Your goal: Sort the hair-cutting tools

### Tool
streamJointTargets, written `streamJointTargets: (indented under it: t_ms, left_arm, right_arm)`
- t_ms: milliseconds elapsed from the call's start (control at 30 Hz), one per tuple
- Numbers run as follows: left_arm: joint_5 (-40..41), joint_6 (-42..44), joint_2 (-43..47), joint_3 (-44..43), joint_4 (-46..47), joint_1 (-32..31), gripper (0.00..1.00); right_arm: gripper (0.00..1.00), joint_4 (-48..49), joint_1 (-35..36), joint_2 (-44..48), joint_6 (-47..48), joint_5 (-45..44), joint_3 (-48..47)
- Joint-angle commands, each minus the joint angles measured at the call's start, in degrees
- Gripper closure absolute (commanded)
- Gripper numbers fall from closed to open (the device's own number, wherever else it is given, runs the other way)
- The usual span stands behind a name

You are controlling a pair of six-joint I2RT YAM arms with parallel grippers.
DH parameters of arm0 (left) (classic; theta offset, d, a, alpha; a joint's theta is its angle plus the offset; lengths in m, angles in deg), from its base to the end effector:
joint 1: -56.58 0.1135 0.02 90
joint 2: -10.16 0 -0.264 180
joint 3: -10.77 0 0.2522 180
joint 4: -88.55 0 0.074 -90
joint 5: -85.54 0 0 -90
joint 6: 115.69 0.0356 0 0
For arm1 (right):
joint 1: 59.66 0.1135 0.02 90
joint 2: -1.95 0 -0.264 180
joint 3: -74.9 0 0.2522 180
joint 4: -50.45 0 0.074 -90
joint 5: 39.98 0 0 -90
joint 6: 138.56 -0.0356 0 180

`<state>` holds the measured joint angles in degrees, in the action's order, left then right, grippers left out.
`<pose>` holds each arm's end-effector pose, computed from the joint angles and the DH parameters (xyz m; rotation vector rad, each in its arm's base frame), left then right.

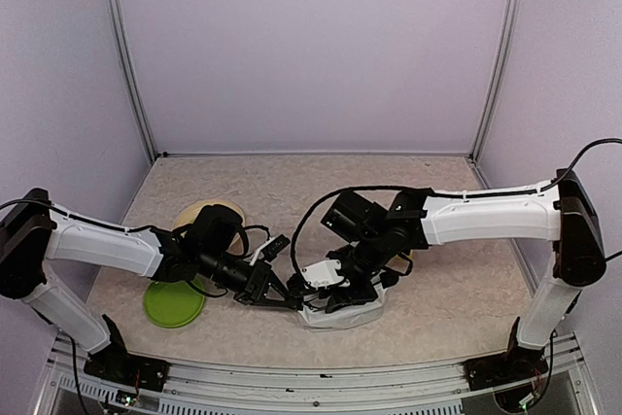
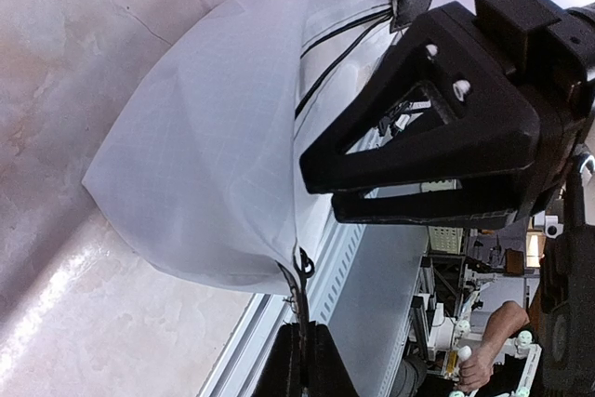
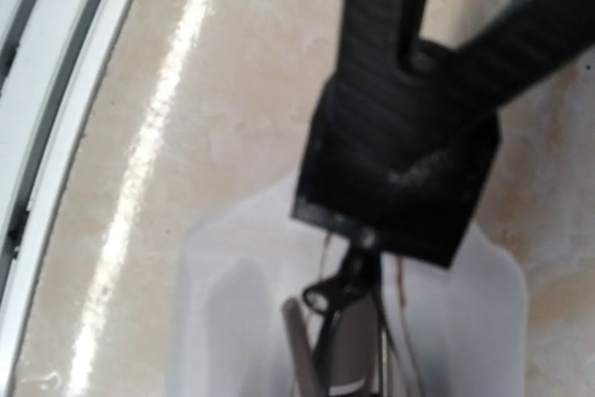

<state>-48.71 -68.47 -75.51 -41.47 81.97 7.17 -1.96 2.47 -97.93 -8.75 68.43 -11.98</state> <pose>0.1677 -0.2339 0.1738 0.6413 2.5629 -1.6037 0.1564 0.3199 0.2188 -2.1825 1.6451 0.5495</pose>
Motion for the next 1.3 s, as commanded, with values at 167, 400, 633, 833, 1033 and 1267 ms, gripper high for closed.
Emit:
streamJointTargets:
  t_ms: [167, 400, 633, 833, 1033, 1267]
  left_arm:
    - [0.48, 1.33, 1.13, 0.43, -0.05, 0.36, 0.97]
    - [0.77, 1.19, 1.85, 0.55, -0.06, 0.36, 0.97]
    - [0.47, 0.82, 1.73, 0.77, 0.62, 0.36, 0.97]
    - [0.48, 0.86, 2.44, 1.17, 0.07, 0.36, 0.97]
    - [0.88, 0.86, 3.05, 1.39, -0.19, 0.36, 0.97]
    - [-0.25, -1.05, 4.23, 1.82, 1.64, 0.36, 0.97]
  right_arm:
    - [0.74, -0.58, 1.04, -1.34, 0.94, -0.63, -1.58]
    - [0.79, 1.09, 1.59, -2.25, 0.63, -2.11, -0.36]
    - [0.95, 3.93, 1.77, -3.57, -0.84, -7.27, 0.18]
    - [1.0, 4.23, 1.68, -3.39, -1.67, -9.95, -0.06]
    - [1.0, 4.63, 1.69, -2.33, -1.87, -10.49, 1.05]
    - [1.0, 6.39, 1.68, -3.98, -3.58, -14.04, 0.47]
